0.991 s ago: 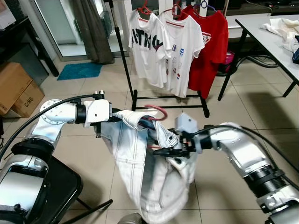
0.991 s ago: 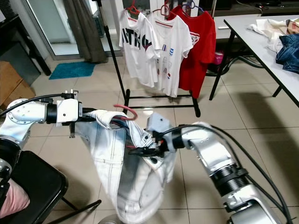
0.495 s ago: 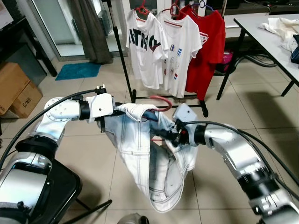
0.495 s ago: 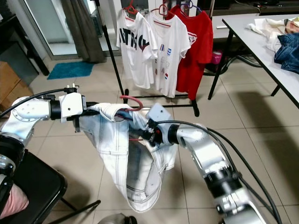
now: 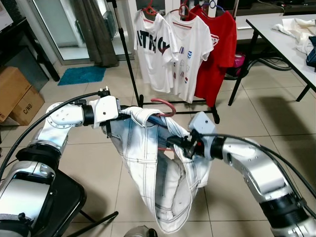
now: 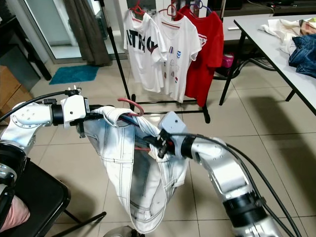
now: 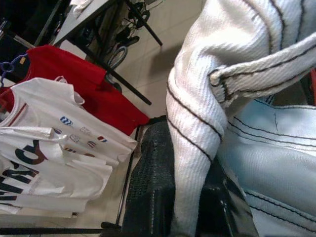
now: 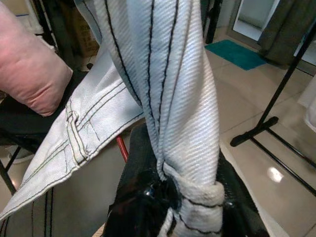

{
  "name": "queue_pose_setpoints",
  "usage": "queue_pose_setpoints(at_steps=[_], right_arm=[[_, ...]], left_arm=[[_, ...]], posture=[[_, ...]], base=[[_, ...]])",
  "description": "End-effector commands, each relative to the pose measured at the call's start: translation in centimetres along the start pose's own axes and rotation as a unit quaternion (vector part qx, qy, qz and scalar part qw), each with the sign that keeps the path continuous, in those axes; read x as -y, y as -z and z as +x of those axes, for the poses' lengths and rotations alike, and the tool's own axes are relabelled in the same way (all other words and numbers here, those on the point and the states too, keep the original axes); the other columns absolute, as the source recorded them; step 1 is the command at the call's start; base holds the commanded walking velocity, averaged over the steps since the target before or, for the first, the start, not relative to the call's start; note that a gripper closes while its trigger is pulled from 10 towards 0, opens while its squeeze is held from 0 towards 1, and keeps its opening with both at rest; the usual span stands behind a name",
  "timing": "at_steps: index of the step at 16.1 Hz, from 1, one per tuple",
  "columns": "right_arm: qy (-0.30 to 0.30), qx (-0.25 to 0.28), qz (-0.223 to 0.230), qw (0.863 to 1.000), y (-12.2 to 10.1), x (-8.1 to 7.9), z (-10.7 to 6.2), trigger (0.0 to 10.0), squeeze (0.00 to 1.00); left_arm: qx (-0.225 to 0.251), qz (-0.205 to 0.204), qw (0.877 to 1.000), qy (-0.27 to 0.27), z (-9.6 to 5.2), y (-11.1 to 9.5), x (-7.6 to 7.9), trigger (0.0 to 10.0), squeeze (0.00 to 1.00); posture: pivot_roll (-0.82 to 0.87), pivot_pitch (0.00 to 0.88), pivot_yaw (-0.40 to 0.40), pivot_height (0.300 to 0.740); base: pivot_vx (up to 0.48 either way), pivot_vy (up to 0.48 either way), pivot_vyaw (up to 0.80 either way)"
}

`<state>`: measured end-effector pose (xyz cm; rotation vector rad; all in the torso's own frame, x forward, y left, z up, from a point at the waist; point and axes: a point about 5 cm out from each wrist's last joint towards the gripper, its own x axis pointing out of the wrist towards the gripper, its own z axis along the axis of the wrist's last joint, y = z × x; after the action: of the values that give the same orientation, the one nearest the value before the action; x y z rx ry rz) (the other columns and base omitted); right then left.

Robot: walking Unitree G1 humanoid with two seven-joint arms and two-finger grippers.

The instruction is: Hang hanger

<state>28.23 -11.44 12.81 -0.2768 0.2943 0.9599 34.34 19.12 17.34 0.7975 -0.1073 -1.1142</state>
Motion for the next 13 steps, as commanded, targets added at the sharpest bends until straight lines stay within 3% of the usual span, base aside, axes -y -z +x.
queue_pose_setpoints(at_steps=[1, 2, 3, 4, 8, 13], right_arm=[[0.018, -0.017, 0.018, 1.000, 1.1, 0.2, -0.8, 0.0, 0.00], [0.024, -0.007, 0.024, 0.999, 0.9, 0.1, -0.9, 0.0, 0.00], [0.035, 0.000, 0.034, 0.999, 0.8, 0.1, -1.1, 0.0, 0.00], [0.049, -0.007, 0.037, 0.998, 1.2, 0.2, -1.2, 0.0, 0.00], [0.089, -0.008, 0.058, 0.994, 1.9, 0.3, -1.3, 0.0, 0.00], [0.118, -0.028, 0.057, 0.991, 2.9, 0.6, -1.8, 0.0, 0.00]], left_arm=[[0.028, -0.023, 0.993, -0.109, -2.1, -0.3, -2.2, 0.0, 0.00], [0.031, -0.030, 0.992, -0.118, -2.1, -0.2, -2.2, 3.8, 0.00], [0.037, -0.052, 0.992, -0.108, -2.0, 0.0, -2.0, 10.0, 0.00], [0.037, -0.061, 0.991, -0.109, -2.0, 0.2, -1.9, 10.0, 1.00], [0.068, -0.102, 0.986, -0.110, -2.8, 0.2, -1.7, 10.0, 1.00], [0.059, -0.138, 0.987, -0.058, -5.0, 0.6, -0.4, 10.0, 1.00]], posture=[[-0.10, 0.000, 0.155, 0.740], [-0.11, 0.000, 0.156, 0.740], [-0.10, 0.000, 0.156, 0.740], [-0.10, 0.000, 0.158, 0.740], [-0.09, 0.000, 0.158, 0.740], [-0.07, 0.000, 0.152, 0.740]], base=[[0.000, 0.000, 0.00], [0.000, 0.000, 0.00], [0.000, 0.000, 0.00], [0.000, 0.000, 0.00], [0.000, 0.000, 0.00], [0.000, 0.000, 0.00]])
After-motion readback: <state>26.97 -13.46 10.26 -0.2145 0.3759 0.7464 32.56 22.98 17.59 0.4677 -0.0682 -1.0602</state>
